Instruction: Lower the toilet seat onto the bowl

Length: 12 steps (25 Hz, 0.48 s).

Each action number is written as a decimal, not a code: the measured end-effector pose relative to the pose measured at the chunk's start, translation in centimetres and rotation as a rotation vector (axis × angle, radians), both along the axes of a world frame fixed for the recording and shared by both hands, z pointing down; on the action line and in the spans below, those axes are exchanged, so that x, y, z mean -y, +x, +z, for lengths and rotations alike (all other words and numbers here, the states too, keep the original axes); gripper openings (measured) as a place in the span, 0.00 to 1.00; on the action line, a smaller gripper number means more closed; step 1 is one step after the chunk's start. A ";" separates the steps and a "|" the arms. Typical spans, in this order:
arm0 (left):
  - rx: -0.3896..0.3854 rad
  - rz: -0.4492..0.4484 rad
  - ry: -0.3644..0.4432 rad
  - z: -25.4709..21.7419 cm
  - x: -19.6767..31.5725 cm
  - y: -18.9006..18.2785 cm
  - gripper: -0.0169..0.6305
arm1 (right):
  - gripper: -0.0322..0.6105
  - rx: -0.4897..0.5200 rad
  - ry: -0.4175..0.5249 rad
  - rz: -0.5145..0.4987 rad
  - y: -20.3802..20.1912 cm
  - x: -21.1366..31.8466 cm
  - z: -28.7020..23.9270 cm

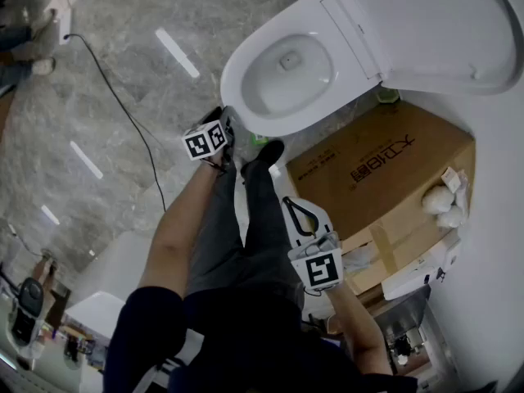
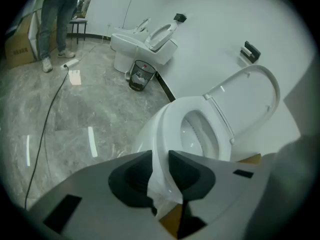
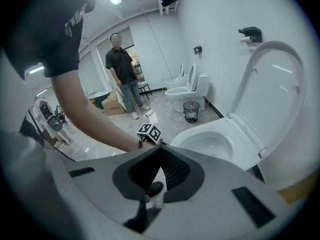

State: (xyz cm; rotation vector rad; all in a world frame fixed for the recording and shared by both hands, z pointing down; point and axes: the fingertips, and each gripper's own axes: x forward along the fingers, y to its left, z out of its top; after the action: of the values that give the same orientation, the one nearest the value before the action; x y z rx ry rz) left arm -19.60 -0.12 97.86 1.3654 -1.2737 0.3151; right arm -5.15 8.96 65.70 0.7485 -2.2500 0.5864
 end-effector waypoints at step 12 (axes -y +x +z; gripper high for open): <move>0.111 0.122 0.113 -5.7 0.3 -3.5 0.14 | 0.08 0.012 0.058 0.088 0.8 2.0 -1.5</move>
State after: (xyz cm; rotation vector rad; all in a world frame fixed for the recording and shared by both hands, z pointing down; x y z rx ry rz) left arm -23.14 -0.47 92.16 1.5439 -1.3183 0.4134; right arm -4.40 6.95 64.24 0.8797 -2.2621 0.5701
